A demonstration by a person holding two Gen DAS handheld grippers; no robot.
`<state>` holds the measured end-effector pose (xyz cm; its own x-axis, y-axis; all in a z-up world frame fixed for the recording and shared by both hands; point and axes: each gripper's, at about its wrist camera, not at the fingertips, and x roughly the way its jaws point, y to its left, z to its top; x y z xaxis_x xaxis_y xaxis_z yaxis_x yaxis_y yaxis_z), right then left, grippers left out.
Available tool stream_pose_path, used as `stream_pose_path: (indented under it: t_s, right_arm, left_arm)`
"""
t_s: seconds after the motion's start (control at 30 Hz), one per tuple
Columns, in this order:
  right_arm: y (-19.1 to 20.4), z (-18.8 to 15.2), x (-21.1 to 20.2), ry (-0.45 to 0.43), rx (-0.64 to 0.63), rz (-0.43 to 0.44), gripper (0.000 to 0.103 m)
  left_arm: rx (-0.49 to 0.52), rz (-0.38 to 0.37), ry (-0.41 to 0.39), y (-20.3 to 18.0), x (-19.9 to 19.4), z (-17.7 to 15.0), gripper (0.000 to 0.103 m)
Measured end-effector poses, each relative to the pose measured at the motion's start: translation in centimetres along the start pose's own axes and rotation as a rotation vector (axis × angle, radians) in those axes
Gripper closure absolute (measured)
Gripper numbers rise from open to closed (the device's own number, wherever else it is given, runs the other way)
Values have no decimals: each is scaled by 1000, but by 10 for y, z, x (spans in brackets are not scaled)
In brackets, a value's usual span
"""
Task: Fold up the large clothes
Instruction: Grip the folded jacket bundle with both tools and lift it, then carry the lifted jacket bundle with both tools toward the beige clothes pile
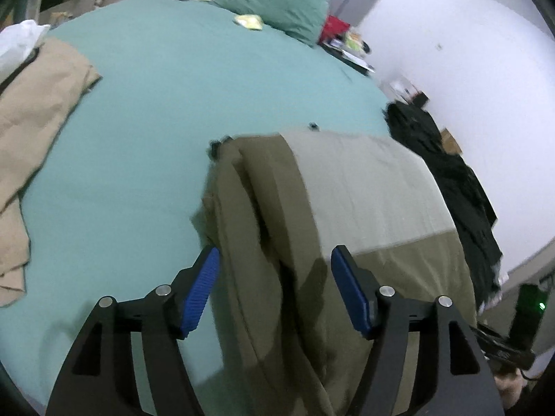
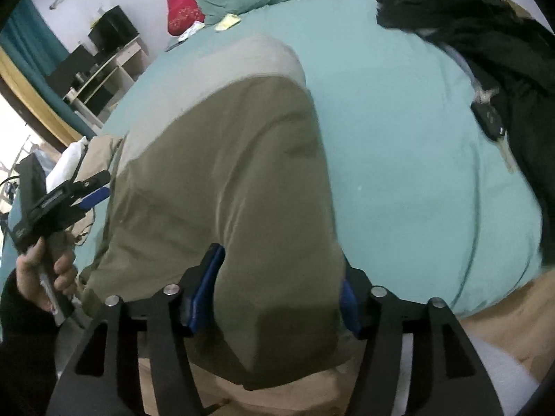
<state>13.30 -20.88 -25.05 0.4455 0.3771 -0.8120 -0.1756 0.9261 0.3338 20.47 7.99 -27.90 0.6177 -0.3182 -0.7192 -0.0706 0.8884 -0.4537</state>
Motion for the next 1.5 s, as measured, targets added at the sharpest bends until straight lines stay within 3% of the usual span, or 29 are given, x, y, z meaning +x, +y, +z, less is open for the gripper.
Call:
stream_pose_path:
  t_s: [0.13,0.2,0.23,0.3,0.4,0.47,0.53,0.63,0.73,0.83,0.97,1.07,1.1,1.3,1.5]
  right_arm:
    - [-3,23,-24,-113,-57,-15,38]
    - [-5,40,-29,-169,-63,2,26]
    - [-3,50,-24,-174,-76,10,25]
    - [-3,73,1,-126,-120,18,25]
    - [-7,101,45,-44,-113,116,25]
    - [-5,112,70,-23,-128,131,25]
    - [-4,118,87,-3,-139,100,23]
    - [-5,118,111,25,-158,57,21]
    - [-5,119,123,34,-176,34,17]
    - [-2,120,135,39,-185,19,14]
    - [-5,119,136,33,-179,23,13]
    - [-4,117,128,-2,-180,27,13]
    - [-6,117,126,-12,-177,32,13]
    - [-38,113,97,-70,8,159,13]
    - [-46,104,126,39,47,288,13]
  left_arm:
    - [-66,34,-12,16,6,18,31]
    - [-85,38,-6,22,12,25,31]
    - [-93,40,0,23,16,27,31]
    - [-105,47,21,26,24,30,30]
    - [-177,75,87,36,43,27,23]
    - [-270,24,134,45,57,24,22]
    - [-282,-5,130,46,59,26,21]
    - [-288,-108,155,39,64,29,18]
    - [-267,-130,164,30,64,27,16]
    - [-227,-207,175,14,63,26,16]
    - [-114,-182,194,-11,64,17,13]
    - [7,-76,275,-25,84,2,13]
    - [16,-73,266,-25,85,0,12]
    - [25,-77,241,-19,83,-1,9]
    - [55,-72,222,-25,87,-2,8]
